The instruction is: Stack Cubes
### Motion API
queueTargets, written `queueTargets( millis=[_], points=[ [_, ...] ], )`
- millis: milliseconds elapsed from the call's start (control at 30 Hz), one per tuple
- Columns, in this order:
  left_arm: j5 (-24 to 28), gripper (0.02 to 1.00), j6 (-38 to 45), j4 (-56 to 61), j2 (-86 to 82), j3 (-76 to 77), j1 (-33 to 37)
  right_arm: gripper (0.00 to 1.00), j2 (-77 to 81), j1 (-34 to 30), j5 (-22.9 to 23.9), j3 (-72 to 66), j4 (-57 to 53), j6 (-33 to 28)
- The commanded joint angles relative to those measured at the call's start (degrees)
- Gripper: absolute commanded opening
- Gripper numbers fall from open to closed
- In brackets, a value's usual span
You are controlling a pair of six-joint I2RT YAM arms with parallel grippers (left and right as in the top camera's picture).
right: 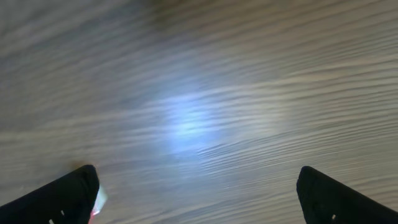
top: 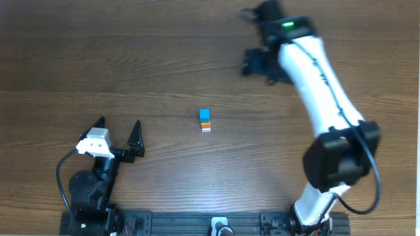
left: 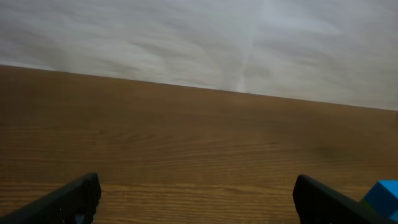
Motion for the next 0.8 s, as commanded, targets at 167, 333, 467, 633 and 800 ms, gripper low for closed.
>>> queueTargets(
  millis=[167, 333, 467, 633, 800],
  points=[
    [-0.04, 1.000, 0.83, 0.00, -0.46, -0.37, -0.11, 0.991, -18.08, -3.13, 5.66, -4.94, 0.92, -7.89],
    [-0.04, 1.000, 0.83, 0.00, -0.46, -0.37, -0.11, 0.993, -32.72, -3.32, 6.32, -17.49, 5.46, -9.97],
    [-0.04, 1.000, 0.83, -0.02, -0.46, -0.37, -0.11, 0.991, -46.29, -3.39, 6.32, -29.92, 12.85, -11.19],
    [-0.04, 1.000, 0.83, 0.00, -0.46, -0.37, -0.11, 0.991, -64.11, -4.94, 6.27, -45.00, 23.87, -13.35],
    [-0.04, 1.000, 0.83, -0.02, -0.46, -0.37, -0.11, 0.993, -80.78, -6.38, 2.56, -58.45, 36.98, -14.53]
  ],
)
